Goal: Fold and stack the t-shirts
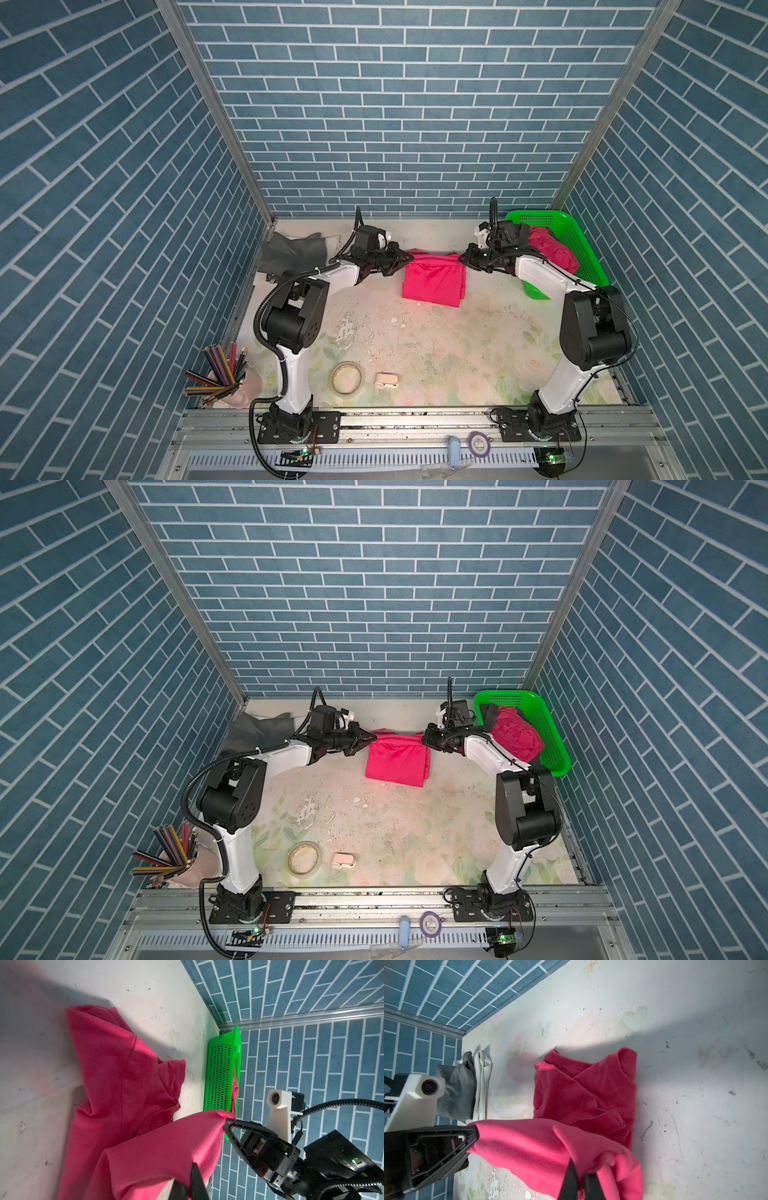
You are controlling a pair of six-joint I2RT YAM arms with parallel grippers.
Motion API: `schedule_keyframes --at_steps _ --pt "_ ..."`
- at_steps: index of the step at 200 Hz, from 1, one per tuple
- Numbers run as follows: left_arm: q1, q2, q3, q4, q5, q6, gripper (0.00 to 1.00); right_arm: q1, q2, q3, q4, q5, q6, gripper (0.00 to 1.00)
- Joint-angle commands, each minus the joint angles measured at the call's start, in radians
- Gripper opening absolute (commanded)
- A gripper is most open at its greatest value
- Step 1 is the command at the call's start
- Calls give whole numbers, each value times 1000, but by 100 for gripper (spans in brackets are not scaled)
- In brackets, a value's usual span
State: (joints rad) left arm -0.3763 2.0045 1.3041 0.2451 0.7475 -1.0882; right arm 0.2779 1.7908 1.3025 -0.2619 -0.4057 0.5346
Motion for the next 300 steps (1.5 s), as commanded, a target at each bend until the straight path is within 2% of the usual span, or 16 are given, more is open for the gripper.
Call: schedule_keyframes --at_steps 1,38,51,65,75,84,87,91,115,137,143,157,177,203,246,300 --pt "22 37 55 17 20 -6 0 -11 51 61 0 -59 -44 0" --pt "35 110 137 22 34 -23 0 -25 122 123 5 -76 -36 0" --pt "34 141 179 29 34 -25 0 -39 147 142 13 -86 -21 11" --pt "33 185 262 -22 29 -17 27 -58 176 171 48 -136 -1 33" --pt "40 207 337 -76 26 -1 41 -75 204 246 23 -157 11 41" --pt "55 214 398 -137 8 19 68 -91 227 346 -33 -160 5 52" --pt "61 214 414 -157 2 27 83 -95 233 377 -57 -161 3 56" --pt "68 214 443 -186 -2 37 88 -102 240 422 -82 -167 1 59" --pt "103 180 573 -346 -6 106 88 -126 226 588 -199 -206 -10 66" --pt "104 82 619 -444 -36 186 88 -126 67 487 -129 -226 11 67" --pt "102 51 610 -453 -31 195 88 -126 16 436 -97 -239 25 71" --pt "91 -37 512 -393 -20 179 88 -126 -97 319 -25 -249 51 75" --pt "45 -158 306 -206 20 109 88 -123 -225 147 49 -242 73 83" --pt "-42 -231 60 46 49 15 88 -85 -311 -65 164 -236 110 84" --pt "-90 -181 -223 345 25 -110 88 3 -269 -343 440 -226 235 84" --pt "-85 -25 -276 436 20 -103 88 67 -36 -414 601 -251 301 84"
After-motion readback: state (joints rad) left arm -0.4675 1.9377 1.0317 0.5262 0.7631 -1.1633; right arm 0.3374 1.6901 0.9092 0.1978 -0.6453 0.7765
